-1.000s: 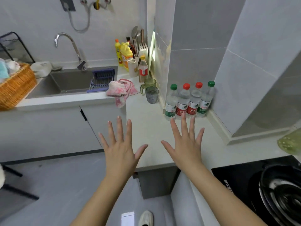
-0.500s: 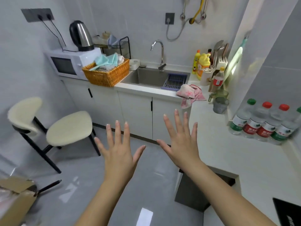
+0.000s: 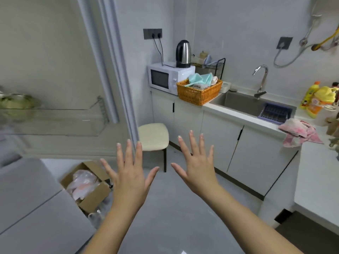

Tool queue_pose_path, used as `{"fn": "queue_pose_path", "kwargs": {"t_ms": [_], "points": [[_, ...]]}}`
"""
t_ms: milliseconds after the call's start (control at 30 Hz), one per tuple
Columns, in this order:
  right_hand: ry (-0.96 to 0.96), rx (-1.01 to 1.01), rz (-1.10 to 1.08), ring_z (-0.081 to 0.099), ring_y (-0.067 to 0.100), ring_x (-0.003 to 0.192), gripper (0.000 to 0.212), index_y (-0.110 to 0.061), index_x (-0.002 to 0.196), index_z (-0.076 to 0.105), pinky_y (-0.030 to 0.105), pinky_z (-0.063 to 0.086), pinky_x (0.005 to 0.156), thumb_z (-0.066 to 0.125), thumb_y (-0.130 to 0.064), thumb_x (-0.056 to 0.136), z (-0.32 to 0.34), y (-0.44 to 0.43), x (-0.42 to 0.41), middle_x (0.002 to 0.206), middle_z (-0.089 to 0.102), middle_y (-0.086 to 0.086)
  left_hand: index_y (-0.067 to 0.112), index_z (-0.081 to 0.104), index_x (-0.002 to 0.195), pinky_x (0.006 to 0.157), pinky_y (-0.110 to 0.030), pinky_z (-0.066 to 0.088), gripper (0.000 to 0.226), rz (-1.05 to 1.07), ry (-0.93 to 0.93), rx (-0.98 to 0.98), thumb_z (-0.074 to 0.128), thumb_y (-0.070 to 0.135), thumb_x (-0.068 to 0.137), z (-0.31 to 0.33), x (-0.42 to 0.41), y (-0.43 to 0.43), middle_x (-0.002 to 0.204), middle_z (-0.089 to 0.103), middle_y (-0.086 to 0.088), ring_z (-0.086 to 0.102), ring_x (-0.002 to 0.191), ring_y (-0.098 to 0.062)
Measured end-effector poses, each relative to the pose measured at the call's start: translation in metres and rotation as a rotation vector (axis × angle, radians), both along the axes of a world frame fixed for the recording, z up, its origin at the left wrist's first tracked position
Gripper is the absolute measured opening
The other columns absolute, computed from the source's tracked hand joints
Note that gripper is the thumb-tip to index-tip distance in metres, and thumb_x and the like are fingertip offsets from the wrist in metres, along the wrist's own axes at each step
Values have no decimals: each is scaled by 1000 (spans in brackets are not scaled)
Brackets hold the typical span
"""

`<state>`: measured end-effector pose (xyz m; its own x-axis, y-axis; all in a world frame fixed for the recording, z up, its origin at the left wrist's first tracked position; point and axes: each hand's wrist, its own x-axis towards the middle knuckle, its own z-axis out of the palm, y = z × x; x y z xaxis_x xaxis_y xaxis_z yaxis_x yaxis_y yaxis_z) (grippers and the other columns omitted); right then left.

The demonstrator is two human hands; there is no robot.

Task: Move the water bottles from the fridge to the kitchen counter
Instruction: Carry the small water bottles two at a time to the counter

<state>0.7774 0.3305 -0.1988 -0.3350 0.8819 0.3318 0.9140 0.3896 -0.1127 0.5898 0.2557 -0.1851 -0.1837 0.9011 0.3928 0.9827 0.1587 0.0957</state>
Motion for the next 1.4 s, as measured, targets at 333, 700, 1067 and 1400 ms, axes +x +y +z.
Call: {"fn": "queue_pose_path", "kwargs": {"t_ms": [333, 700, 1067, 1400], "points": [[-6, 28, 274, -15, 33, 150, 76, -37, 151, -16, 57, 3, 118, 18, -70, 91, 15, -42, -204, 164, -11, 7, 13, 28, 152, 108, -71, 1, 85, 213, 16, 47, 20, 68, 87, 9, -188, -67, 158, 25, -15, 15, 147, -37], [-31, 23, 590, -15, 33, 147, 74, -32, 155, -2, 55, 2, 118, 29, -63, 96, -3, -48, -365, 161, -16, 3, 17, 11, 154, 110, -69, -2, 88, 522, -40, -19, 4, 72, 85, -8, -314, -126, 162, 9, -11, -3, 149, -32], [-100, 30, 949, -24, 29, 147, 77, -34, 153, -16, 54, -2, 120, 33, -59, 98, -8, -33, -572, 163, -20, 4, 18, 14, 154, 111, -64, -10, 88, 844, -14, 20, 5, 71, 85, -6, -455, -153, 162, 8, -8, -5, 149, -29], [12, 49, 1011, -18, 31, 150, 74, -35, 153, -16, 52, -1, 119, 25, -63, 98, 20, -28, -716, 163, -20, 3, 28, -13, 147, 110, -62, -16, 79, 988, 18, 56, 6, 70, 83, 16, -567, -146, 163, -7, -4, -22, 146, -26]]}}
